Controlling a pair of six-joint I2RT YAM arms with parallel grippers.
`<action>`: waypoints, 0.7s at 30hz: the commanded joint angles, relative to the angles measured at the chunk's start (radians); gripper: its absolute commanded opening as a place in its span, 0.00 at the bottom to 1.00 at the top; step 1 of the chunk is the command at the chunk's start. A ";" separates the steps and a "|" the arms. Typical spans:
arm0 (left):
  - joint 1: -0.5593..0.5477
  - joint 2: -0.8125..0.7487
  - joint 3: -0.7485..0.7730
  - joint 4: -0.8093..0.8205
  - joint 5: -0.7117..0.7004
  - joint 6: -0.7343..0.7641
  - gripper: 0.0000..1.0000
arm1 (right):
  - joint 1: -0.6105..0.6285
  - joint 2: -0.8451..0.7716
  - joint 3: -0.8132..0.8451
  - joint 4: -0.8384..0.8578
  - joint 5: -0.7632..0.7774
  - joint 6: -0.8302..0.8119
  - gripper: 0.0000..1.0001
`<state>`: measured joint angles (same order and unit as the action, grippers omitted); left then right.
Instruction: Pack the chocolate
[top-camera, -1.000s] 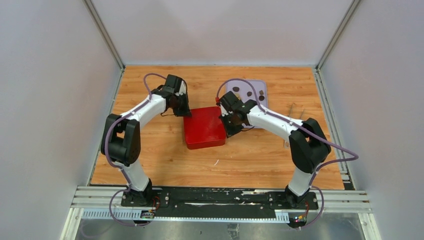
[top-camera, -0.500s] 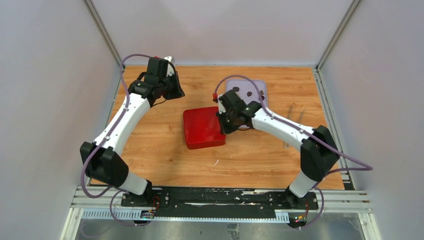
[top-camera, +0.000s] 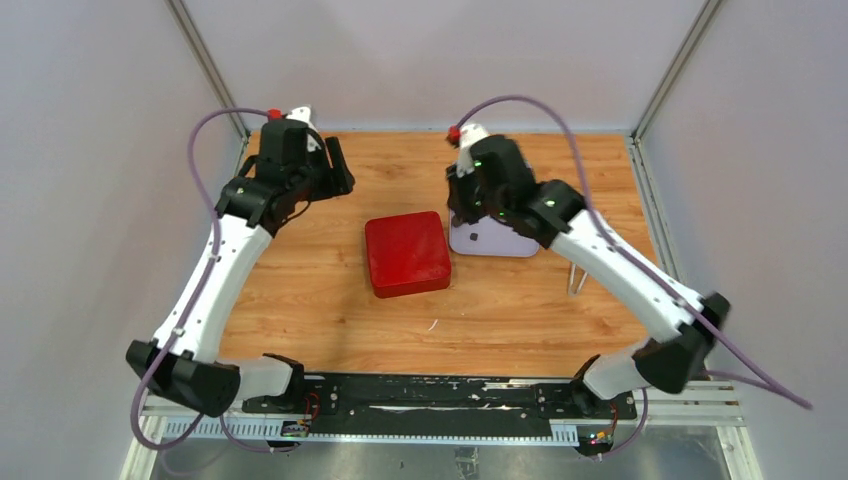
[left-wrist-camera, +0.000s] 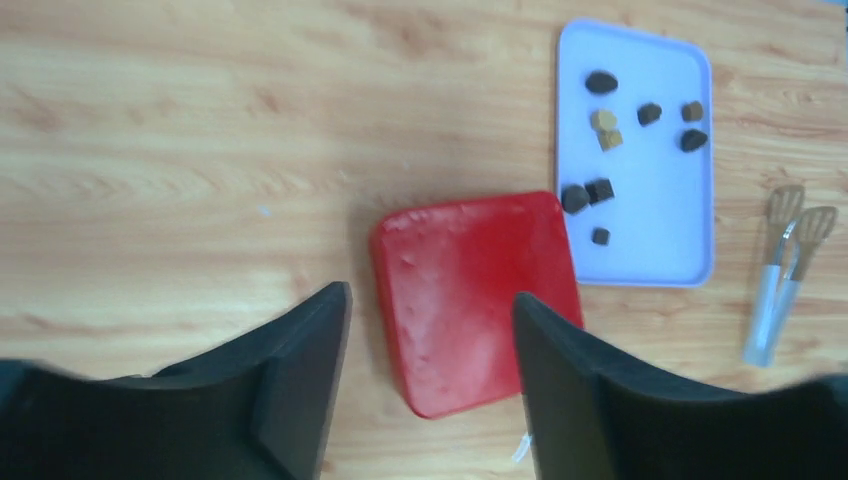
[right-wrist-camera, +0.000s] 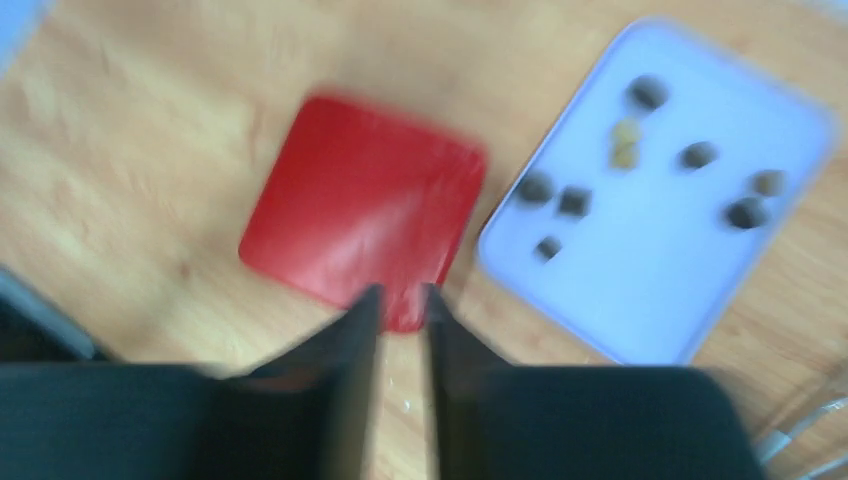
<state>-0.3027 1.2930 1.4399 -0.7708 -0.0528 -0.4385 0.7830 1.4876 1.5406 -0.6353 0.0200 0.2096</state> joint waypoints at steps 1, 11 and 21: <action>-0.002 -0.083 0.085 0.005 -0.146 0.030 0.78 | -0.031 -0.161 0.031 0.060 0.364 -0.111 0.41; -0.002 -0.186 0.129 -0.016 -0.381 0.001 1.00 | -0.434 -0.386 -0.139 0.167 0.520 -0.069 0.96; -0.002 -0.221 0.103 -0.002 -0.433 0.012 1.00 | -0.596 -0.432 -0.219 0.158 0.464 0.016 0.98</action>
<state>-0.3027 1.0813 1.5574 -0.7738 -0.4469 -0.4297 0.2070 1.0668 1.3285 -0.4812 0.4892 0.1875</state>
